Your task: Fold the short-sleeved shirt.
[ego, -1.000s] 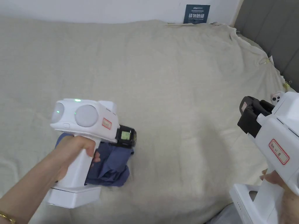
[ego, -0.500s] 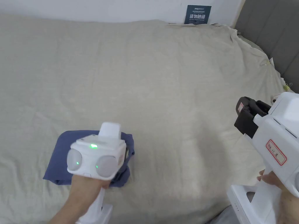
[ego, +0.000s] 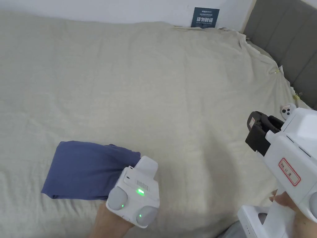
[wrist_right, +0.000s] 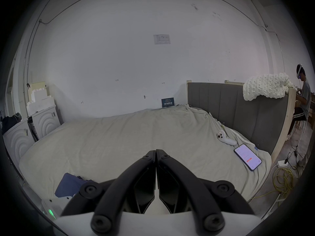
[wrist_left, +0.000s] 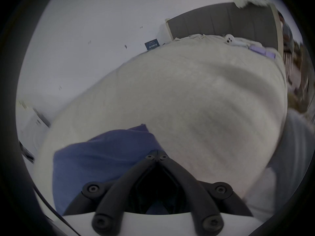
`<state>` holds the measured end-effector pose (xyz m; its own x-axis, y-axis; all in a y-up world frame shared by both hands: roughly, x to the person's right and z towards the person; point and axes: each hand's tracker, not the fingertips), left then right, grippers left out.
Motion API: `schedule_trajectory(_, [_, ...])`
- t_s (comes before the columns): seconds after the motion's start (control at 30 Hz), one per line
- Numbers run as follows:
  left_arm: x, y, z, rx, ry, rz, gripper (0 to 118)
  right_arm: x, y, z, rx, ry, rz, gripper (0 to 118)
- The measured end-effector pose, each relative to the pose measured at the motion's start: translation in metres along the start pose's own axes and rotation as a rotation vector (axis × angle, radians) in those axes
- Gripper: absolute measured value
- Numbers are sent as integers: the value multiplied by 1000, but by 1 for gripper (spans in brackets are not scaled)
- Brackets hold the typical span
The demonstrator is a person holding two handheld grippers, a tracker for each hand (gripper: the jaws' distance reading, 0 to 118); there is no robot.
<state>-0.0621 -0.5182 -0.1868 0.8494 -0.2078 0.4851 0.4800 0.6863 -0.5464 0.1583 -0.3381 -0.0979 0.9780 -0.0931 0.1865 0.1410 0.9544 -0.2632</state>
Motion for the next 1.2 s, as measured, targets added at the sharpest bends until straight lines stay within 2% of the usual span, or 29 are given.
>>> schedule_trajectory(0.1, [-29,26,13,-33,-220,234,0,-5,2,-1,3,18,5,0])
schedule_trajectory(0.2, [-70,50,41,90,-255,434,0,-12,7,-3,15,42,9,0])
schedule_trajectory(0.3, [-113,63,70,185,-213,523,0,-22,10,-7,27,73,13,0])
schedule_trajectory(0.37, [-140,62,87,263,-156,534,0,-30,11,-9,36,93,13,0])
schedule_trajectory(0.5, [-178,51,119,338,81,466,0,-54,12,-17,51,140,8,0])
schedule_trajectory(0.7, [-211,17,145,334,266,469,0,-113,-1,-35,61,241,13,0])
schedule_trajectory(0.9, [-221,-11,153,337,328,492,0,-192,-52,-67,-7,333,30,0])
schedule_trajectory(1.0, [-223,-20,152,337,326,496,0,-224,-89,-84,-84,337,82,0])
schedule_trajectory(1.1, [-225,-26,148,326,323,483,0,-244,-125,-96,-150,346,68,0])
schedule_trajectory(1.17, [-228,-30,145,321,307,502,0,-256,-143,-99,-179,350,103,0])
schedule_trajectory(1.2, [-230,-32,142,316,301,512,0,-263,-153,-102,-216,357,150,0])
